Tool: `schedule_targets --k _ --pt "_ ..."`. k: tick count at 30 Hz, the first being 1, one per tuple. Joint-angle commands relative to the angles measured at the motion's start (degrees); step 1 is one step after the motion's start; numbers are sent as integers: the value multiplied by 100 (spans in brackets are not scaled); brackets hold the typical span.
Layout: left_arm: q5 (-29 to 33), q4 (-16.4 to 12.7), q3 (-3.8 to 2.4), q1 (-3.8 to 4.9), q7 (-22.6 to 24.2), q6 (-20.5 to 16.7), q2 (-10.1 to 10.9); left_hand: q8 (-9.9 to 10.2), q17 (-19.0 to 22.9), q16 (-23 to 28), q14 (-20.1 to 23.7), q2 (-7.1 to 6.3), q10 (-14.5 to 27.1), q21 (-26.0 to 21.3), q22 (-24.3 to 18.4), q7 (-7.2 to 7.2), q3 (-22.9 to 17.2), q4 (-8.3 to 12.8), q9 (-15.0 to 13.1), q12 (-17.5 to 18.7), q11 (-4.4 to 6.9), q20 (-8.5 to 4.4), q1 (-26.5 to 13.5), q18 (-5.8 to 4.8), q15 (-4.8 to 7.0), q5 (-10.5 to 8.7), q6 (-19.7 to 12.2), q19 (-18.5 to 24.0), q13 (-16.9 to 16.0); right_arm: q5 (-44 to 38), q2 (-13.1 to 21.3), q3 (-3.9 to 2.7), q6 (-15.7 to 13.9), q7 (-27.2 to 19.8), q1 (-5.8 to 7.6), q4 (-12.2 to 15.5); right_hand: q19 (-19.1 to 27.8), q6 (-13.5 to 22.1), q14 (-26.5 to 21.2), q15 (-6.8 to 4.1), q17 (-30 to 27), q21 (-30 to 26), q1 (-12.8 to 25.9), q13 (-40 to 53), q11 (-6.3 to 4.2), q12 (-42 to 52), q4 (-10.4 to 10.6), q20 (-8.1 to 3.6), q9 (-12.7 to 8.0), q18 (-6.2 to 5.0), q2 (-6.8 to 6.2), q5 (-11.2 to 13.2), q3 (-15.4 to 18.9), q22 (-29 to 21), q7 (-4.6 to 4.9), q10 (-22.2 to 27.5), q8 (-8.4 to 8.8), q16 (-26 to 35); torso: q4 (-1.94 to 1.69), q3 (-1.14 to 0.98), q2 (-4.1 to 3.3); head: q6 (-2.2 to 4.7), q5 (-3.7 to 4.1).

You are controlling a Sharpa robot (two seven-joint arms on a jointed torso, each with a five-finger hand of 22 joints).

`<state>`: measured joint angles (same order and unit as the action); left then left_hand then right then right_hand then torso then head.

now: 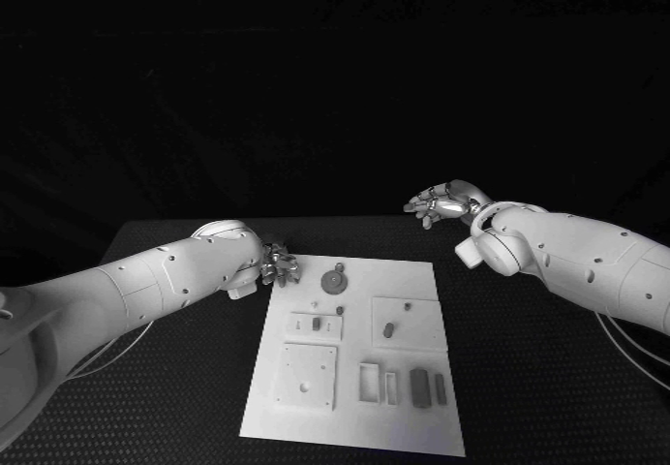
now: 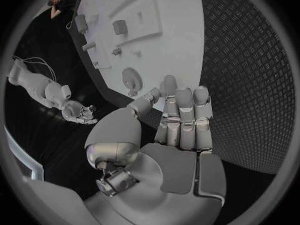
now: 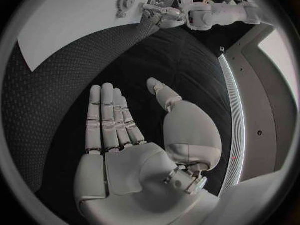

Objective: Assemble the parts on the task board

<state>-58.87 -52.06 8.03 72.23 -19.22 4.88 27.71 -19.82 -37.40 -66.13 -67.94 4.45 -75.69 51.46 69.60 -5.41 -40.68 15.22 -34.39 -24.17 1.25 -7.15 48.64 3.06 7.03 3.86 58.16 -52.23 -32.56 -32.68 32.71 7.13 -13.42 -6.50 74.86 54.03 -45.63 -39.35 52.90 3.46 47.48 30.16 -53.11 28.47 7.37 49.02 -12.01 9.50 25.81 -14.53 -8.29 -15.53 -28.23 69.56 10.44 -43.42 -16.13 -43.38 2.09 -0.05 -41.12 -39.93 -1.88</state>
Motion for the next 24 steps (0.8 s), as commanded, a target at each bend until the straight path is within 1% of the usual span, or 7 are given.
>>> schedule_targets --k 1,3,6,7,9,15,24 --pt "619 -100 -6 2 -33 -167 83 -41 -20 -40 -84 -11 -95 17 21 79 -8 36 -114 44 2 -471 59 -90 14 129 161 -59 9 -7 12 -2 77 -44 -2 2 12 27 -45 -11 -6 -30 48 -7 -5 25 15 35 -9 -29 24 -35 8 6 54 45 -18 0 -1 0 1 -1 3" --pt "700 -230 -7 5 -54 -177 185 -43 -30 -53 -106 -21 -134 17 33 90 -4 47 -125 53 13 -480 34 -92 24 203 189 -79 8 -7 22 -2 76 -43 -2 5 12 28 -45 -11 -6 -31 48 -8 -5 25 15 35 -9 -29 24 -35 8 7 54 46 -18 -1 -2 0 3 2 9" --pt "702 -516 -8 14 -73 -218 368 -43 -30 -53 -107 -21 -135 17 33 90 -4 47 -125 54 13 -480 34 -92 24 203 190 -79 8 -7 42 -1 79 -42 -2 12 12 28 -45 -11 -6 -31 48 -8 -5 25 15 35 -9 -29 24 -35 8 7 54 46 -18 -1 -6 -2 5 1 13" --pt "702 -592 -8 20 -79 -227 415 -83 -62 -117 -167 -82 -224 23 40 121 16 42 -145 13 39 -481 -8 -96 42 391 276 -92 -12 -7 48 -1 80 -41 -2 15 12 28 -45 -11 -6 -31 48 -8 -5 26 15 35 -9 -29 24 -35 8 7 54 46 -18 -1 -9 -2 5 0 14" --pt "681 -813 -8 38 -94 -253 540 -101 -106 -201 -214 -123 -296 24 51 152 34 37 -156 -8 71 -492 -60 -94 75 494 347 -113 -29 -7 56 -1 76 -41 -1 21 12 28 -45 -11 -6 -32 48 -9 -5 26 15 35 -9 -29 24 -35 8 7 54 46 -18 -1 -16 -3 5 -2 20" --pt "531 -1359 -4 72 -124 -350 841 -135 -206 -398 -299 -220 -480 35 90 230 38 30 -179 -73 145 -528 -142 -89 150 604 546 -187 -92 -7 79 -1 80 -41 -1 33 12 28 -45 -11 -7 -34 47 -11 -5 28 14 35 -10 -30 22 -36 8 9 54 46 -19 0 -14 0 5 1 10" --pt "304 -2118 15 63 -185 -533 1230 -144 -249 -507 -355 -263 -588 59 142 277 22 39 -195 -107 189 -557 -167 -87 193 709 675 -242 -138 -7 116 -1 77 -38 -1 49 11 27 -46 -11 -7 -37 45 -16 -6 31 14 35 -11 -31 21 -37 7 13 53 47 -20 -1 5 2 -4 4 -6"
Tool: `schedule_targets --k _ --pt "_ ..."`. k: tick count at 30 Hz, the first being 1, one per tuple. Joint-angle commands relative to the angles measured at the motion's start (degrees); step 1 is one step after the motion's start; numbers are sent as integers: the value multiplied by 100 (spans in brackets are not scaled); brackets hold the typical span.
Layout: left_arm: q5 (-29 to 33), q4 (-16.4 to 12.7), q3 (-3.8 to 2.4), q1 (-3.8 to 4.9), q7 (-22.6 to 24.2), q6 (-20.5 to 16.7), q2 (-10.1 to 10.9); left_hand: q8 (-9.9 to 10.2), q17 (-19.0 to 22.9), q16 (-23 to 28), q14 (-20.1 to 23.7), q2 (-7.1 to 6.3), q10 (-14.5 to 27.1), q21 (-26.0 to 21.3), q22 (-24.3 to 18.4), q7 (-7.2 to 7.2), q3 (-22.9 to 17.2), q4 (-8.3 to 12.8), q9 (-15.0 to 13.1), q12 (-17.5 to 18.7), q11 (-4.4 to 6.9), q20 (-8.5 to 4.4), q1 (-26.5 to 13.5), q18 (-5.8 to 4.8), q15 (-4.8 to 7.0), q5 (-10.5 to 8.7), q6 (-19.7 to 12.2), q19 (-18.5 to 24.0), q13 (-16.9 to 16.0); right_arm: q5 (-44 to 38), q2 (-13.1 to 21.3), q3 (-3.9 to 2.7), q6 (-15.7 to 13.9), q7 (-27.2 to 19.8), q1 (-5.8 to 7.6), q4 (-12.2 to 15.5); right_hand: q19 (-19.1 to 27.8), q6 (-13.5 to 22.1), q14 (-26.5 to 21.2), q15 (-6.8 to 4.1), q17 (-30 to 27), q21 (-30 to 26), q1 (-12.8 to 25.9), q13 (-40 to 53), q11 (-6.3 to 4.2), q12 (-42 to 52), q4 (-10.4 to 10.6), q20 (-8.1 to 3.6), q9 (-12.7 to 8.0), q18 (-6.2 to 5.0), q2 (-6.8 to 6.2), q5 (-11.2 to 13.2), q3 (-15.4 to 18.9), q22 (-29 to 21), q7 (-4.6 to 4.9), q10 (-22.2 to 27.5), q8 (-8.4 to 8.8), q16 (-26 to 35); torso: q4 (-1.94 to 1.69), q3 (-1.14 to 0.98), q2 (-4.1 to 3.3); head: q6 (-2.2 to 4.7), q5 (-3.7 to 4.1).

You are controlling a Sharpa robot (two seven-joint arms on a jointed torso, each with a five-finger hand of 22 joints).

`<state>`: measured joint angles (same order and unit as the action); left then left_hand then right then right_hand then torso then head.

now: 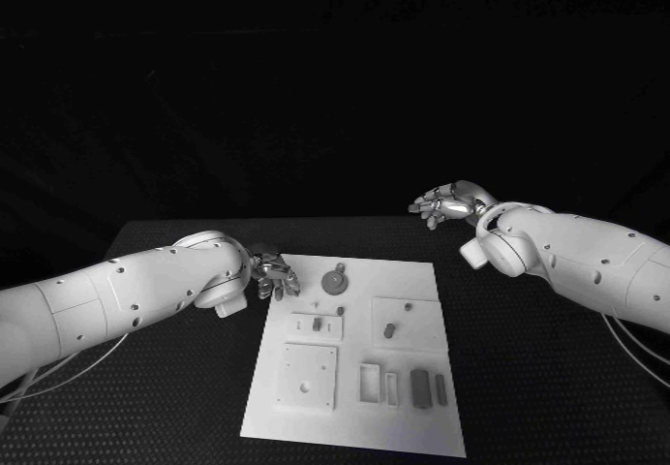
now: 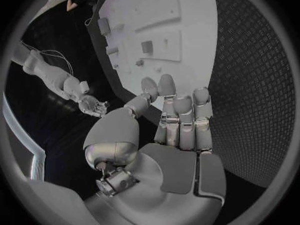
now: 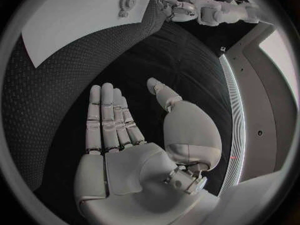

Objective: Assemble the parts on the task board

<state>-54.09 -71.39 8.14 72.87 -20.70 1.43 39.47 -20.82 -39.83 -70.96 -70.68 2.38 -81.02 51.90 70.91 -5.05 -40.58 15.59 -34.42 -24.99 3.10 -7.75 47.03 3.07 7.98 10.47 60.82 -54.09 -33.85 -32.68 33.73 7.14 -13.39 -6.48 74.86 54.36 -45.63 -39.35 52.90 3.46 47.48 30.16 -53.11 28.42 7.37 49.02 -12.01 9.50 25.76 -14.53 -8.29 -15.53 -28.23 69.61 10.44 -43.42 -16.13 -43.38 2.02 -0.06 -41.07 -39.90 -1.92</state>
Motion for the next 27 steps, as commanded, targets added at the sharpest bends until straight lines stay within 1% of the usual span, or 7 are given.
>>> schedule_targets --k 1,6,14,15,19,23,27 --pt "-211 -232 9 -4 -33 -202 68 -44 -6 -27 -84 -61 -60 15 13 242 11 2 -193 -25 5 -499 -8 -88 99 55 414 -59 -11 -7 22 -2 70 -38 -1 16 11 27 -46 -11 -7 -37 45 -11 -6 31 14 36 -6 -31 22 -37 7 9 54 47 -20 -1 11 5 -10 -2 0" --pt "-443 -438 42 -36 -39 -262 158 -44 -8 -40 -99 -69 -81 21 23 249 7 4 -197 -28 13 -506 -7 -86 106 63 435 -76 -18 -7 24 -2 66 -39 -1 28 10 26 -46 -11 -7 -39 44 -14 -6 34 14 36 -6 -32 22 -37 6 11 54 47 -21 -1 0 1 -3 -19 -4" --pt "-709 -627 207 -68 -55 -307 276 -44 -16 -69 -122 -77 -114 28 40 263 -5 13 -205 -37 27 -518 1 -84 121 95 469 -98 -33 -8 38 -2 56 -35 -1 32 9 26 -46 -11 -8 -42 43 -18 -6 37 13 36 -7 -32 21 -38 7 14 54 48 -23 -2 -2 0 1 -38 -13" --pt "-711 -628 227 -80 -51 -277 290 -44 -16 -69 -122 -77 -115 28 40 263 -5 13 -205 -37 27 -518 1 -84 121 95 470 -98 -33 -8 40 -2 49 -32 -1 36 9 26 -46 -11 -8 -42 43 -19 -6 37 13 37 -7 -32 21 -38 7 15 54 48 -23 -2 -3 -2 0 -32 -17" --pt "-658 -664 245 -171 -63 -284 335 -44 -16 -71 -122 -76 -117 27 42 264 -7 14 -206 -37 27 -518 2 -85 121 94 473 -97 -34 -8 33 -2 42 -31 -1 39 8 27 -45 -11 -8 -44 43 -22 -6 40 13 37 -8 -33 21 -39 7 17 54 48 -23 -2 8 -10 -6 -30 -47" --pt "-620 -696 329 -202 -64 -310 333 -38 -16 -73 -117 -83 -116 21 47 263 -5 14 -207 -31 23 -516 -4 -90 119 65 476 -89 -36 -8 35 -2 22 -28 -1 39 7 28 -45 -11 -8 -45 42 -25 -6 41 13 37 -9 -33 21 -39 6 19 54 48 -23 -3 10 1 -6 -28 -47" --pt "-603 -725 351 -233 -75 -308 325 -35 -15 -74 -115 -90 -116 20 50 262 -4 11 -207 -28 22 -516 -8 -91 117 51 477 -88 -36 -8 29 -2 27 -27 -1 34 5 27 -44 -12 -8 -47 43 -27 -6 44 15 37 -10 -34 24 -40 6 21 56 47 -24 -3 13 5 -8 -9 -63"
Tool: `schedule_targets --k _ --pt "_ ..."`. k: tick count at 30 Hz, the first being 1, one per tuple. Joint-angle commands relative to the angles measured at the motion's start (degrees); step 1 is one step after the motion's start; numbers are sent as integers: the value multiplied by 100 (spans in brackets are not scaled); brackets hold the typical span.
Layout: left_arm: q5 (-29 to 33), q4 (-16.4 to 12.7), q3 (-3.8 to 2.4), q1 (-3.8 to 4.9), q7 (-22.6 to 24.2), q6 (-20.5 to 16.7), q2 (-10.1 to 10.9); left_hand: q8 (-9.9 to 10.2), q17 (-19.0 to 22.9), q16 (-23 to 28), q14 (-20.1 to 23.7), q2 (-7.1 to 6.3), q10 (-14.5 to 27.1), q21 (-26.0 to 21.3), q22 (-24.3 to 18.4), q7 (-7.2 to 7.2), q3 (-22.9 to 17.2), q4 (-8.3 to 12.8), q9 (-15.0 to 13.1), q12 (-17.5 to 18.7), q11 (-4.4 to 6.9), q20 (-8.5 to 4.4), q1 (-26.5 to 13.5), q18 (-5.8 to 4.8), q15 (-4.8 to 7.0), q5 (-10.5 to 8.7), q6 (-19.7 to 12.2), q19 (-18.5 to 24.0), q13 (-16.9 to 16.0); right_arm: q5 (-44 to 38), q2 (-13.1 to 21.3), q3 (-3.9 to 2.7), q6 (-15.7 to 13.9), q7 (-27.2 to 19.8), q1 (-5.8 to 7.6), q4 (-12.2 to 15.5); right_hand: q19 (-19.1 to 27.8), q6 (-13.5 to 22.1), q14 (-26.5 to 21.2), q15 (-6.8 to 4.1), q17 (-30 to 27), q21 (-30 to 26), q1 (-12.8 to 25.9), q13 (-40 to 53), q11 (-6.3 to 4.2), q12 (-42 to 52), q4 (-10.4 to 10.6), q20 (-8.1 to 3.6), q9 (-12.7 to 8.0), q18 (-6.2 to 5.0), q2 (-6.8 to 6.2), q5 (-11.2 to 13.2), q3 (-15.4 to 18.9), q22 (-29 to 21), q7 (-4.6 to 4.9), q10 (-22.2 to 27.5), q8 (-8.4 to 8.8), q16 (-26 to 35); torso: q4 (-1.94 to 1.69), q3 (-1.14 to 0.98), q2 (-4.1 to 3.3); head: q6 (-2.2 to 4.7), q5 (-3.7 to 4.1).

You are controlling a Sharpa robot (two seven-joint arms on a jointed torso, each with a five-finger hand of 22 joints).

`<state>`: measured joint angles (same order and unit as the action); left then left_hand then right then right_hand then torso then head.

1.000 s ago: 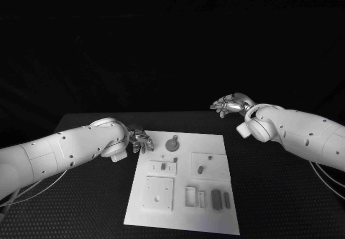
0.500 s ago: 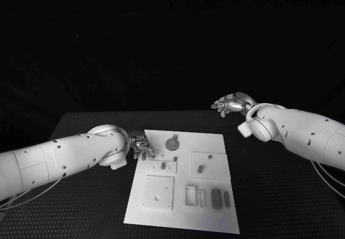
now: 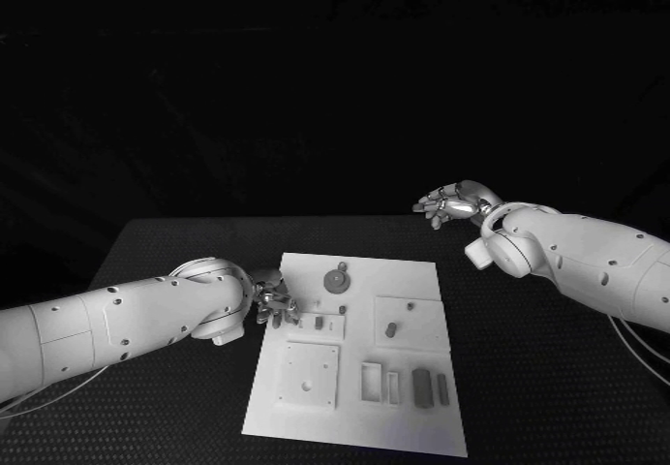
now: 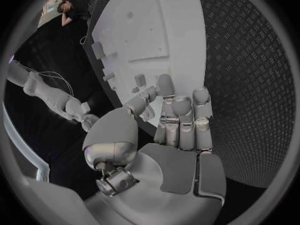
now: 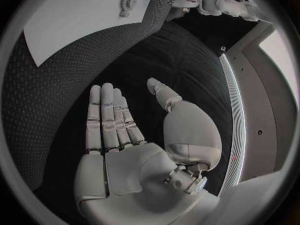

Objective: Assemble the parts on the task board

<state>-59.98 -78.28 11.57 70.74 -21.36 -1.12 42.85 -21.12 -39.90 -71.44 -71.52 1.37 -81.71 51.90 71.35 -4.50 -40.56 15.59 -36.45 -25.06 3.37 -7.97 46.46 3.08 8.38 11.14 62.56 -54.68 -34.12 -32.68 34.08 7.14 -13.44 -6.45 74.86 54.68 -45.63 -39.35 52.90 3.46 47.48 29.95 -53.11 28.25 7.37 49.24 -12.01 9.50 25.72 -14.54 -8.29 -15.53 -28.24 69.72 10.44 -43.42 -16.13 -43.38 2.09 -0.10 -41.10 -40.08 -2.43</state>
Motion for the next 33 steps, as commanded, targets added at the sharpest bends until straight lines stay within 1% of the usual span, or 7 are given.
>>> schedule_targets --k 1,6,11,18,27,33 --pt "-14 -50 8 -26 -13 -50 -12 -5 -8 -26 -32 11 -48 19 7 208 -5 10 -4 -21 -5 -495 49 -92 77 -17 303 -29 -10 -8 -7 -2 33 -30 -1 3 5 26 -44 -12 -8 -26 43 -11 -6 22 15 38 -5 -33 24 -40 6 11 57 47 -24 -4 8 9 -4 7 -9" --pt "-14 -82 9 -32 -25 -53 -17 -3 -7 -26 -33 8 -50 19 9 208 -5 7 -4 -19 -5 -495 47 -93 76 -27 305 -30 -10 -8 -9 -2 38 -31 -1 2 3 26 -43 -12 -9 -27 44 -13 -6 24 16 38 -6 -34 24 -40 7 13 59 46 -25 -4 5 3 -4 -17 -3" --pt "-54 -77 11 -35 -48 -60 -38 1 -7 -32 -40 6 -57 25 16 209 -5 1 -6 -18 -1 -500 47 -92 79 -40 308 -44 -13 -8 -9 -2 43 -33 -1 4 3 25 -43 -12 -9 -29 43 -16 -7 26 15 38 -6 -34 23 -40 7 15 59 47 -26 -4 4 5 -5 -26 8" --pt "-144 -67 19 -36 -79 -48 -62 12 -9 -57 -69 -4 -83 67 52 216 -4 -4 -12 -25 14 -523 56 -82 97 -54 321 -103 -27 -8 -13 -2 46 -35 -1 3 2 26 -43 -12 -9 -32 43 -20 -7 28 15 39 -7 -35 22 -41 8 18 60 48 -26 -5 10 0 -4 -32 5" --pt "-168 -28 30 -60 -119 -21 -99 20 -17 -94 -94 -4 -107 103 88 225 -1 -5 -21 -45 29 -541 61 -76 115 -56 335 -142 -50 -8 -17 -2 51 -38 -1 4 1 27 -44 -12 -10 -36 43 -25 -7 31 14 39 -9 -35 21 -41 8 22 61 49 -27 -4 7 3 -5 -36 9" --pt "-215 -16 31 -66 -120 -82 -95 22 -18 -98 -95 0 -107 107 93 226 -2 -6 -22 -46 31 -543 60 -75 117 -56 335 -146 -53 -8 -14 -2 49 -37 -1 3 1 27 -44 -12 -10 -38 44 -29 -7 33 15 40 -10 -36 21 -41 9 24 61 50 -27 -5 9 4 -5 -37 10"
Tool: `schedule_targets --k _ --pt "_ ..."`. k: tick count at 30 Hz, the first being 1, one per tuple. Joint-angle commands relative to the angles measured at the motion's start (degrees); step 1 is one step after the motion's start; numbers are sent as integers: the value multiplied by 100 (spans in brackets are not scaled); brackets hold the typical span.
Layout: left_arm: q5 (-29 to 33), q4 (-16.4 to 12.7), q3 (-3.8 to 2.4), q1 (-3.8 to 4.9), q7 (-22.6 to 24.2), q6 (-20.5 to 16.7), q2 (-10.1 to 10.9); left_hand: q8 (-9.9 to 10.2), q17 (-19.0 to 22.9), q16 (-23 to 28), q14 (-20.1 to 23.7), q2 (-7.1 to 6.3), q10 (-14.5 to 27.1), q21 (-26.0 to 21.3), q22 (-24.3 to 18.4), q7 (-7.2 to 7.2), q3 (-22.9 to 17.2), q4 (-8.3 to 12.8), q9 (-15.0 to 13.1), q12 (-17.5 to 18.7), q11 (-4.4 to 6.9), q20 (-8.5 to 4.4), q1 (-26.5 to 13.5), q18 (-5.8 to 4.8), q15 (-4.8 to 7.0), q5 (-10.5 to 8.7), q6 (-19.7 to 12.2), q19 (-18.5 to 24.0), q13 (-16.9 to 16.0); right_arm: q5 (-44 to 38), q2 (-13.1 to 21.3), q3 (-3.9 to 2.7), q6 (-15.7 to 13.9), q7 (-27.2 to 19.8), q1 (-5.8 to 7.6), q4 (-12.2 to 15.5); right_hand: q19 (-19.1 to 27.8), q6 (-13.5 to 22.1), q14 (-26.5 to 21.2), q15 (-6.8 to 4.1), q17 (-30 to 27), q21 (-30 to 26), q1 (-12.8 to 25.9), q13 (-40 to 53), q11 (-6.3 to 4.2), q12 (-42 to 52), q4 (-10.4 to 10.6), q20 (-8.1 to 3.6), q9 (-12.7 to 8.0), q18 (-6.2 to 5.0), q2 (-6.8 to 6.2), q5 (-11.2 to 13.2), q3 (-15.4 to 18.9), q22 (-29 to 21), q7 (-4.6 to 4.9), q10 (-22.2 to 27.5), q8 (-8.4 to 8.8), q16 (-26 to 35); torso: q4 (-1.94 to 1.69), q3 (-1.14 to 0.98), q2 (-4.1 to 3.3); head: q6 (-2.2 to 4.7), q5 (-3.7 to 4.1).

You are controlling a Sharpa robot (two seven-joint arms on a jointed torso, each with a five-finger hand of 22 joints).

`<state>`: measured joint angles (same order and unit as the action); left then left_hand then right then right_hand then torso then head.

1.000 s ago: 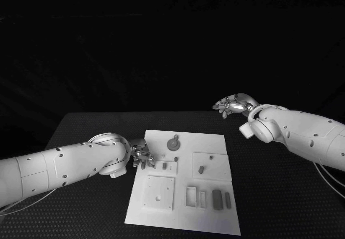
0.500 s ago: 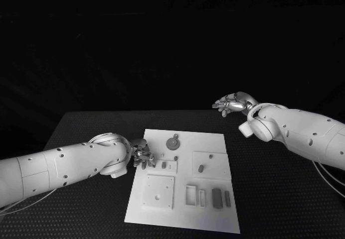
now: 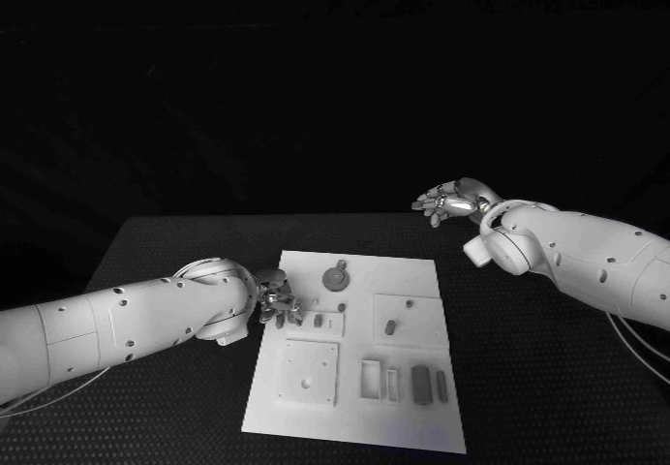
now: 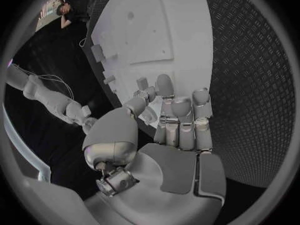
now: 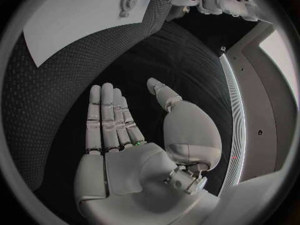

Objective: Assemble the parts on the task board

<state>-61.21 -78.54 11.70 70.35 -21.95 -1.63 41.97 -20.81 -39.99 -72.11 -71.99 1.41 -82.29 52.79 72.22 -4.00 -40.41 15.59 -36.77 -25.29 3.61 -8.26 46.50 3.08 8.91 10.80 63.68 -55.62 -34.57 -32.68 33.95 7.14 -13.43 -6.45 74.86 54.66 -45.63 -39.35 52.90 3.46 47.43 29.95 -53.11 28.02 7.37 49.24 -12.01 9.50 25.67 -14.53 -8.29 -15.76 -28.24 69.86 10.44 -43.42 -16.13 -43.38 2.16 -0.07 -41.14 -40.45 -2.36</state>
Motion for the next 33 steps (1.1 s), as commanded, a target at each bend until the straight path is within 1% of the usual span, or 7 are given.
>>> schedule_targets --k 1,7,15,21,24,26,33 --pt "-95 7 18 -27 -59 -38 -7 -9 -10 -32 -48 -3 -49 18 7 175 -17 -7 9 -24 7 -514 56 -76 64 -22 224 -52 -9 -8 -3 -2 48 -38 -1 4 1 27 -45 -12 -5 -39 44 -7 -6 34 15 40 -5 -36 22 -18 9 10 61 50 -27 -5 -1 2 -1 -1 5" --pt "-95 -52 17 -30 -34 -43 2 -7 -11 -42 -52 14 -50 24 19 180 -29 6 5 -28 12 -520 71 -73 69 -12 230 -54 -17 -8 -3 -2 53 -38 -1 4 0 28 -45 -12 -5 -41 45 -10 -6 35 15 40 -6 -36 22 -18 9 12 61 51 -27 -4 -3 7 0 -12 10" --pt "-67 -163 16 -36 -11 -85 80 -4 -13 -56 -55 22 -49 27 34 184 -45 33 -2 -34 19 -525 99 -72 74 9 237 -52 -28 -8 5 -2 56 -39 -1 -3 -1 28 -46 -12 -6 -44 47 -15 -6 38 17 41 -7 -36 23 -19 10 16 61 52 -28 -4 -1 5 -1 -17 15" --pt "-74 -245 16 -40 60 -322 151 -2 -14 -64 -58 19 -48 30 42 187 -52 45 -6 -36 23 -528 115 -72 77 16 241 -54 -34 -8 12 -2 55 -38 -1 -5 -1 28 -46 -12 -6 -47 49 -18 -6 40 18 42 -8 -37 23 -19 11 18 62 52 -28 -4 -3 5 -1 -21 20" --pt "-82 -304 18 -48 135 -511 191 23 -2 -59 -47 16 -21 24 58 181 -60 34 -7 -21 20 -531 140 -77 77 -93 225 -50 -39 -8 20 -2 53 -39 -1 -4 -2 28 -46 -12 -7 -48 49 -20 -6 41 19 42 -8 -37 23 -19 11 19 62 53 -29 -5 -5 3 1 -24 27" --pt "-82 -358 18 -80 206 -712 238 43 10 -48 -37 16 -2 16 66 175 -66 23 -5 -2 16 -532 156 -81 75 -170 213 -45 -37 -8 27 -2 51 -39 -1 -4 -2 29 -46 -12 -7 -49 50 -21 -6 42 19 42 -9 -37 23 -19 11 20 62 53 -29 -5 -7 0 2 -25 29" --pt "-73 -434 19 -121 378 -1148 309 48 15 -50 -46 -3 -8 14 73 178 -72 14 -7 0 20 -536 176 -80 79 -198 222 -53 -40 -8 28 -2 55 -40 -1 -5 -2 29 -46 -12 -7 -52 50 -25 -6 45 20 42 -10 -38 23 -20 11 23 62 54 -29 -5 -18 2 3 -26 33"
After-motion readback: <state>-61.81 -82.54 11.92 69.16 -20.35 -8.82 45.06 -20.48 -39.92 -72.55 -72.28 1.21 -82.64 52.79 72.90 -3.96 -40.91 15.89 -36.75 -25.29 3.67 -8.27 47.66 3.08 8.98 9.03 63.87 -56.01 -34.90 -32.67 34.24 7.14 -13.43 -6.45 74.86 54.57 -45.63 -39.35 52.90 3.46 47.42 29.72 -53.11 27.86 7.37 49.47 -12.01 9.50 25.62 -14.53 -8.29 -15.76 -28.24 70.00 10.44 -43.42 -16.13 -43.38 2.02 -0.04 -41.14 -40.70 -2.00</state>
